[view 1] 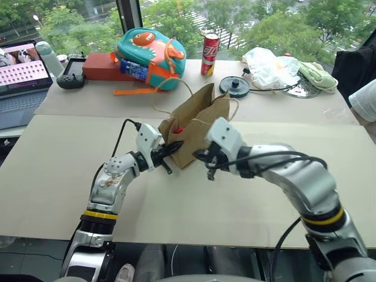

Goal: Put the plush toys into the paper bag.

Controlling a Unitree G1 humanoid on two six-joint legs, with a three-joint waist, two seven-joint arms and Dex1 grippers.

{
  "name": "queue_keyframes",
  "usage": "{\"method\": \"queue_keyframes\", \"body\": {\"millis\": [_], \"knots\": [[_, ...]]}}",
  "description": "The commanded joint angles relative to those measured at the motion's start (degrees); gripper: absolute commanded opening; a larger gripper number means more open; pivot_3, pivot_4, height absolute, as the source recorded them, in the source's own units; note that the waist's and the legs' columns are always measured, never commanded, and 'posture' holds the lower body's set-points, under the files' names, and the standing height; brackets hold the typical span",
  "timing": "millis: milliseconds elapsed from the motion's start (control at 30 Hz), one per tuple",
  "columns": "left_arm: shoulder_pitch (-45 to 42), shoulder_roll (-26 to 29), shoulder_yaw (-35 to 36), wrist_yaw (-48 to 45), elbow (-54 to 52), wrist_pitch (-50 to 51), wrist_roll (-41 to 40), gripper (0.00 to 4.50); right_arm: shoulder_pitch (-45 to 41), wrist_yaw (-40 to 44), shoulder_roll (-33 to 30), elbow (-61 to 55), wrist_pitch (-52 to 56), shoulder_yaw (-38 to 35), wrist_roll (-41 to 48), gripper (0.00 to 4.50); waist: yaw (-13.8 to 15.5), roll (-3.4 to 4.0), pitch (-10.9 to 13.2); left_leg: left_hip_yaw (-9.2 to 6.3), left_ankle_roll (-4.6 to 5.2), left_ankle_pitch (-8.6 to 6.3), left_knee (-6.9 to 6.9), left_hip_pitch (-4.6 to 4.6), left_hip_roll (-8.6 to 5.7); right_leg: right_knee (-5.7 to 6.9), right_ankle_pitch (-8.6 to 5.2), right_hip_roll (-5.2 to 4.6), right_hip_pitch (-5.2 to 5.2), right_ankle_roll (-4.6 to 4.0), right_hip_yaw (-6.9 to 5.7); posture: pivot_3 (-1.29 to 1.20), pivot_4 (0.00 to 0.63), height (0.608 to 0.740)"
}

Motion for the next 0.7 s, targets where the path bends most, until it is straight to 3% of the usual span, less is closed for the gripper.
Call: {"method": "queue_keyframes", "body": {"millis": [33,167,300,533,700], "knots": [[-1.75,1.00,2.31,-2.25,-1.98,-1.09,-2.98,0.04,6.02,5.05,-4.36,-5.40,-4.81,-10.15,3.96,0.00,0.06,-0.01,0.00,-0.01,0.00,0.00,0.00,0.01,0.00,0.00,0.00,0.01,0.02,0.00,0.00,0.00,0.150,0.733],[-2.57,5.69,4.83,-8.15,-2.05,-0.21,-6.26,0.04,13.45,10.43,-8.18,-5.79,-7.65,-22.69,9.23,0.00,0.29,-0.02,0.01,-0.01,0.00,0.00,0.00,0.02,-0.02,-0.03,-0.01,0.00,0.06,0.02,-0.01,0.00,0.150,0.733],[-1.80,15.07,6.82,-23.40,-3.42,1.13,-12.46,0.04,16.19,13.85,-9.38,0.62,-9.46,-33.71,14.03,0.00,-0.36,-0.03,0.02,0.03,0.00,0.00,0.00,0.17,0.02,0.02,-0.01,0.03,0.11,0.02,0.03,0.00,0.150,0.733],[0.82,23.99,4.70,-37.08,-6.73,3.26,-16.05,0.04,21.23,20.57,-13.90,4.03,-12.89,-38.74,17.02,0.00,-0.30,-0.02,0.02,0.07,0.00,0.00,-0.03,0.18,0.01,-0.04,-0.05,0.01,0.15,0.06,0.05,0.00,0.150,0.733],[-0.51,24.40,1.30,-43.52,0.10,-4.95,-10.92,0.04,22.31,22.00,-15.09,3.58,-13.53,-39.23,19.20,0.00,-0.19,-0.01,0.02,0.08,0.00,0.00,-0.02,0.22,0.01,-0.02,-0.06,0.02,0.16,0.06,0.05,0.00,0.150,0.733]]}}
